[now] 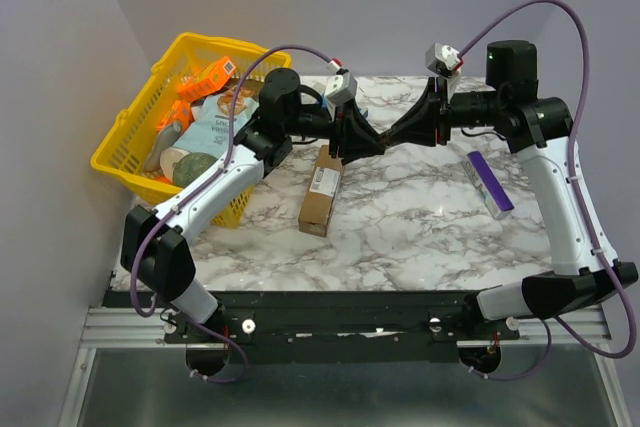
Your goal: Unpack the express box
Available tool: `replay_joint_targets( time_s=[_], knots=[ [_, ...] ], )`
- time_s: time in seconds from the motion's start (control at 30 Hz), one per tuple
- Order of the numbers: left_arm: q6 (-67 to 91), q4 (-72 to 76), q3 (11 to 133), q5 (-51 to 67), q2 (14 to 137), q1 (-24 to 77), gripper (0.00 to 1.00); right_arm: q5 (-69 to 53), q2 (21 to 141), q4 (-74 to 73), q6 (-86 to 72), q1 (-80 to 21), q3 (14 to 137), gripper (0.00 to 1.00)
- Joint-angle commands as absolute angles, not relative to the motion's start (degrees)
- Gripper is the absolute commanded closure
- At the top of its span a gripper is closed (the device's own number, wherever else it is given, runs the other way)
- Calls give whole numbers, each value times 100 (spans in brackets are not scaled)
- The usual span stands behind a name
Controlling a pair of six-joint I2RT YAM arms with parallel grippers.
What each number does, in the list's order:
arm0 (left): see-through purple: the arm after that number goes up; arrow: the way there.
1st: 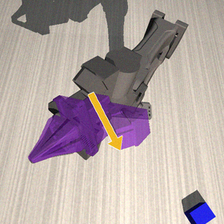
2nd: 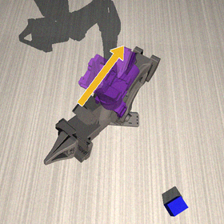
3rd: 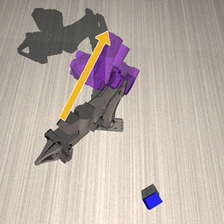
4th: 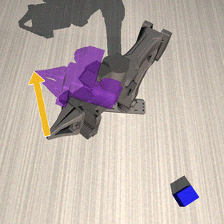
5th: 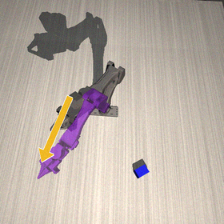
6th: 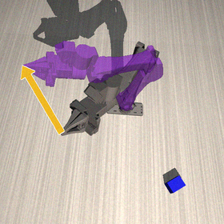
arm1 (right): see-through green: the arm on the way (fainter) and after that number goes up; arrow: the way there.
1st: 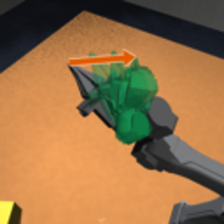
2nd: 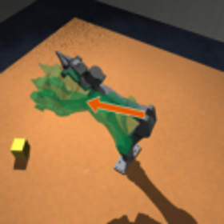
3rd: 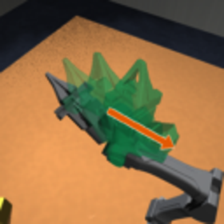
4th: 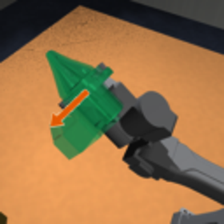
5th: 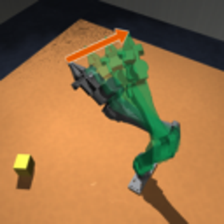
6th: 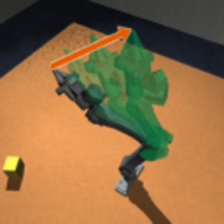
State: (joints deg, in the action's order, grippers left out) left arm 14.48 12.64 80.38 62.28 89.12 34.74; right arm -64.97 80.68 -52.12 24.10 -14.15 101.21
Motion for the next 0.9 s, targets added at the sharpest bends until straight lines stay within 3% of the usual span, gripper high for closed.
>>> replay_joint_targets(
  time_s=[0.0,0.03,0.1,0.17,0.27,0.3,0.43,0.5,0.87],
  knots=[
    [959,451,8735,6863,9280,3595,68,-6267,8016,-5379,2768,-1678,10195,100],
    [880,344,8815,6951,9333,3595,80,-6249,8016,-5396,2795,-1696,10204,99],
    [800,246,8991,7075,9421,3595,94,-6196,8024,-5414,2839,-1714,10239,100],
    [782,272,8974,7075,9422,3595,100,-6135,8025,-5405,2830,-1723,10222,100],
    [712,334,8790,6883,9308,3595,100,-5873,7919,-5282,2637,-1723,10187,74],
    [660,456,8685,6664,9151,3595,100,-5784,7858,-5274,2585,-1705,10143,56],
    [1157,1781,7876,6425,8789,3595,100,-5537,7480,-5195,2646,-1714,9695,35],
    [1545,2500,7603,6372,8806,3603,100,-5589,7348,-5150,2593,-1714,9510,31],
    [2144,3392,7725,5916,9114,3946,100,-5643,7278,-5194,2347,-1714,9352,30]
  ],
)
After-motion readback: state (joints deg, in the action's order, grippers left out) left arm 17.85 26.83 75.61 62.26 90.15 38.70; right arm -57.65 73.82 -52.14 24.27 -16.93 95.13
